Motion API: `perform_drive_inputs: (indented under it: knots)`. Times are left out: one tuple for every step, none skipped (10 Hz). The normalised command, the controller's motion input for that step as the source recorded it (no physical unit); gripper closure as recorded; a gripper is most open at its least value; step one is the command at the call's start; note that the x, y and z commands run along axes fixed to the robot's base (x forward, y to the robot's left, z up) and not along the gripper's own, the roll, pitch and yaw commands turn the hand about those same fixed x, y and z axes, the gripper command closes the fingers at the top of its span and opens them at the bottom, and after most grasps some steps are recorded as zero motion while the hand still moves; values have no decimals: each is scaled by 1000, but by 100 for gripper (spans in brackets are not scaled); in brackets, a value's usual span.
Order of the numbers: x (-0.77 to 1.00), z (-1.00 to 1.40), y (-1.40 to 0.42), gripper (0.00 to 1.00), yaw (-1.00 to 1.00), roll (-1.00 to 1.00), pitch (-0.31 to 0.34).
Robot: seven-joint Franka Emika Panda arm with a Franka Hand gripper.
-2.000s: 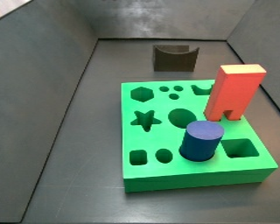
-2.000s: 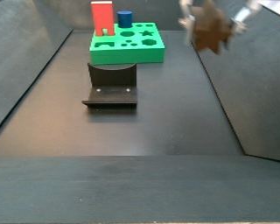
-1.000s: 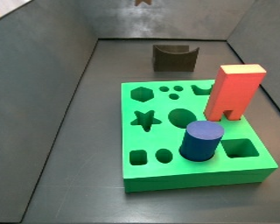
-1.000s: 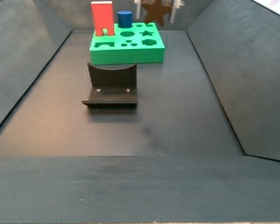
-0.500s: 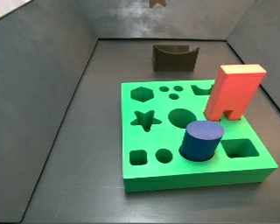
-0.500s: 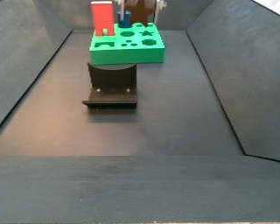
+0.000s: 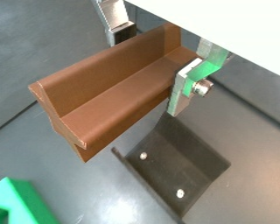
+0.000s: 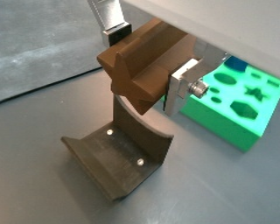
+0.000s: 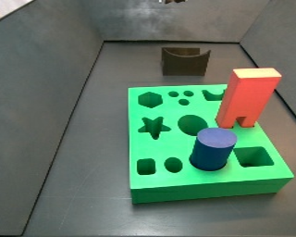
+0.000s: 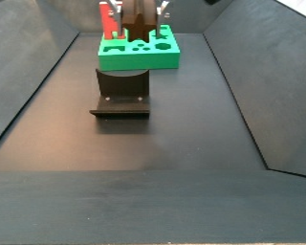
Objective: Pick up the star object. Move up. Place the star object on the fixture. Regrasp the star object. Move to above the board. Insert the star object.
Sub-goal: Place the star object on the fixture.
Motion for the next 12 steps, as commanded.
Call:
perform_drive_inputs:
  knots:
    - [620,-12,73,100,-42,-1000,284]
    - [579,-15,68,100,-66,-968,278]
    - [478,-12,60,100,-112,-706,206]
    - [437,-12,58,100,-126,-599,182]
    - [354,-13,57,100,-132,-385,140]
    - [292,-5,43,100,-127,-255,118]
    - [191,-4,42,100,-116,-191,87]
    - [124,-1000,66,100,-188,-1000,49]
    - [104,-1000,70,100,-187,-1000,34]
    - [116,-1000,78,100,-183,-1000,43]
    - [129,-1000,82,100,-181,-1000,55]
    - [140,-1000,90,100,-187,-1000,56]
